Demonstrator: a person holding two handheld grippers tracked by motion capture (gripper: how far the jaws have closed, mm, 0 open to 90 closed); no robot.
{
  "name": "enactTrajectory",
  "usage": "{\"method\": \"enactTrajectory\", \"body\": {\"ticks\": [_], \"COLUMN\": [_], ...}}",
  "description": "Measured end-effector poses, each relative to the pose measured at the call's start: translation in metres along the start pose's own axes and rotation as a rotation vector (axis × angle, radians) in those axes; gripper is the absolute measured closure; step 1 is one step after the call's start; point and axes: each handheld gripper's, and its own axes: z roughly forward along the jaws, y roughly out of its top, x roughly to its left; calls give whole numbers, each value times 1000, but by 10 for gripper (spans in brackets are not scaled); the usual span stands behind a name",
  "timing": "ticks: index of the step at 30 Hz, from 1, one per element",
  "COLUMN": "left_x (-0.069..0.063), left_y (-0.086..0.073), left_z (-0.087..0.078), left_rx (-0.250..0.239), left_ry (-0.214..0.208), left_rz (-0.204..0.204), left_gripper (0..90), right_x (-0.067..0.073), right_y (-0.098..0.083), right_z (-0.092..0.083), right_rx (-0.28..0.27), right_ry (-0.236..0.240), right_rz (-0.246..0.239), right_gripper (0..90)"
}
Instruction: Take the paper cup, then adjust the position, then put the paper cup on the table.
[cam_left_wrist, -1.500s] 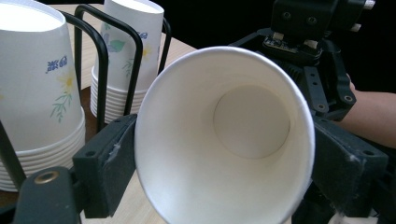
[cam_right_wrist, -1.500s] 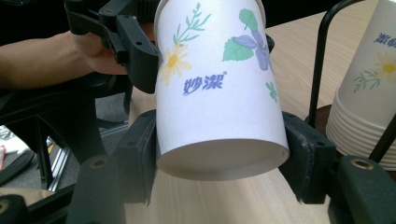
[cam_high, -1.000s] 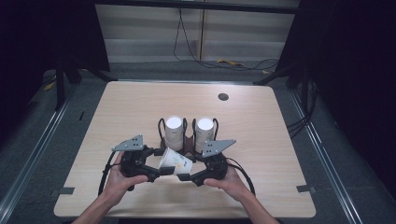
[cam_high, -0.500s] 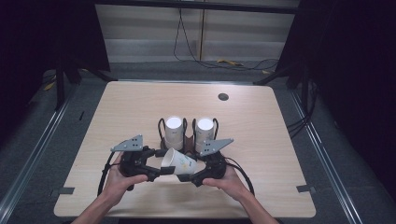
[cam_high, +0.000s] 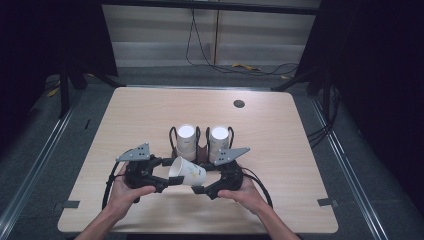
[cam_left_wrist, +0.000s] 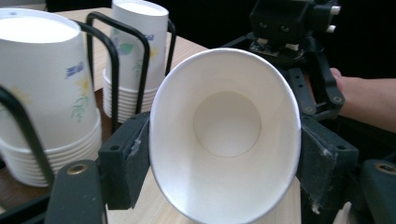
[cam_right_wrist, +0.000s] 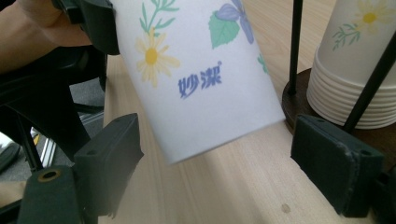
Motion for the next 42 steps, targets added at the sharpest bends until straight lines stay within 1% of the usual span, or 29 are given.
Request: {"method": "enactTrajectory", "body": {"ticks": [3,10,12,15,18,23,24,26,29,34,36,38,42], "left_x": [1,5,5,7,11,19,21,24,27,32,33,35,39], "left_y": [-1,-1,-2,-2,-3,-5,-5,-6,-6,-6,-6,-5,-2], "left_z": [-2,-9,-14,-20,-25,-30,-31,-32,-35,-41,-44,-48,-55], "left_rx": [0,9,7,7,13,32,44,45,47,40,49,51,60], "left_ry": [11,43,68,96,121,163,176,196,206,226,251,269,292], "left_rz": [-7,-4,-4,-4,-13,-27,-28,-38,-43,-53,-43,-45,-43], "left_gripper": [267,267,267,268,268,269,270,270,270,270,270,270,270], "right_x": [-1,-1,-1,-1,-3,-4,-5,-6,-7,-10,-10,-11,-13], "right_y": [-1,-1,-1,-2,-3,-6,-7,-10,-14,-19,-21,-22,-24], "right_z": [0,-3,-6,-11,-18,-29,-32,-37,-44,-54,-57,-58,-60], "right_rx": [5,6,5,-1,1,6,5,4,8,-2,0,2,5], "right_ry": [-8,-19,-28,-36,-54,-82,-90,-102,-118,-145,-154,-159,-167], "right_rz": [4,9,15,22,32,36,42,51,58,74,79,81,87], "right_gripper": [166,166,166,167,167,167,167,168,168,169,169,169,169]}}
